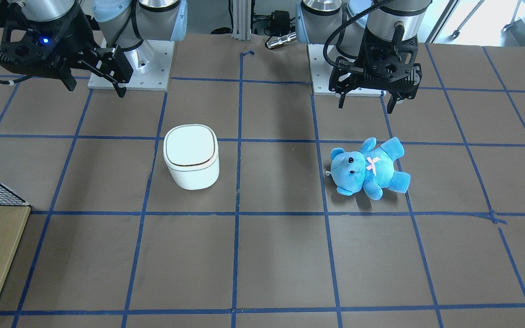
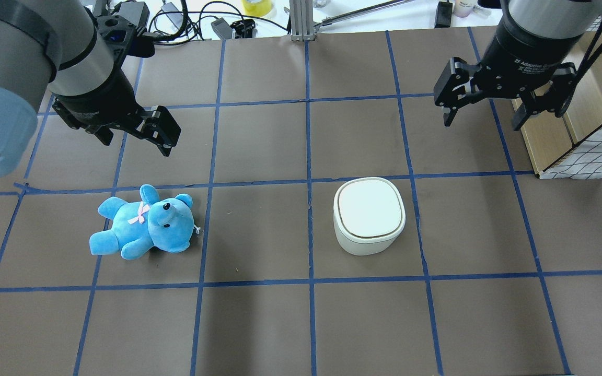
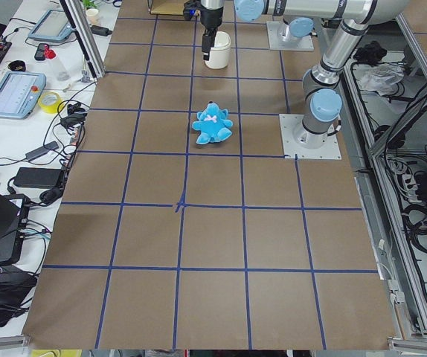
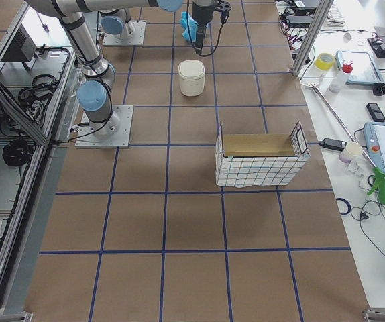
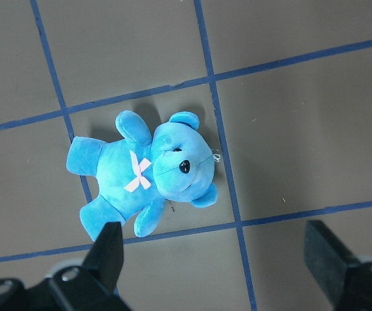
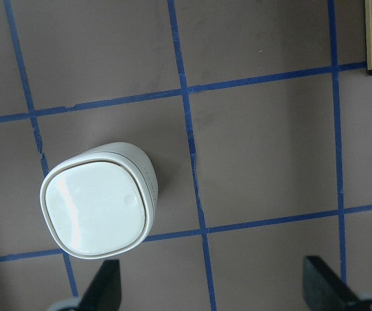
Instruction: Open trash can with right arm
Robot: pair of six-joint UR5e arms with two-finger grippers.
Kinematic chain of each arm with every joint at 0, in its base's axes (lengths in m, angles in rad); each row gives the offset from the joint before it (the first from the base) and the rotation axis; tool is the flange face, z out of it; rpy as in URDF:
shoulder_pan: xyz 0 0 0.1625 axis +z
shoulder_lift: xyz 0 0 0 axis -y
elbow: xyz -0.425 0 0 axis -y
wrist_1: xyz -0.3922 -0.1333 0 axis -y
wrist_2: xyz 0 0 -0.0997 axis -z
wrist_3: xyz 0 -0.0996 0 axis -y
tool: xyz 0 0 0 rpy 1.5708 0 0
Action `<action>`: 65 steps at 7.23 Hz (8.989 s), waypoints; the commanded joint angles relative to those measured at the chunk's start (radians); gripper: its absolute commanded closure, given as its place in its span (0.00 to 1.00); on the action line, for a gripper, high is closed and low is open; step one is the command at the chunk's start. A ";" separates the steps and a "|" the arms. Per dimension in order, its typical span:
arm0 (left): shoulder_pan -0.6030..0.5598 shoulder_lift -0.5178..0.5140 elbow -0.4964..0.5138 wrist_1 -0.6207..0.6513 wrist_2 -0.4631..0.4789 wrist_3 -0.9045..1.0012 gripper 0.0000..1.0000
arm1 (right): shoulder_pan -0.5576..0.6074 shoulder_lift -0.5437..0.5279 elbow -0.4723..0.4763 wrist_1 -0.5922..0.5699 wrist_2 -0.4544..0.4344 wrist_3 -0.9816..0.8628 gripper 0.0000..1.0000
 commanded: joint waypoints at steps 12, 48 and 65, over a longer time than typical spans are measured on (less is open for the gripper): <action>0.000 0.000 0.000 0.000 0.000 0.000 0.00 | 0.001 0.001 0.004 0.002 -0.004 -0.017 0.00; 0.000 0.000 0.000 0.000 0.000 0.000 0.00 | 0.137 0.172 0.331 -0.354 0.089 -0.016 1.00; 0.000 0.000 0.000 0.000 0.000 0.000 0.00 | 0.145 0.091 0.285 -0.318 0.112 -0.006 1.00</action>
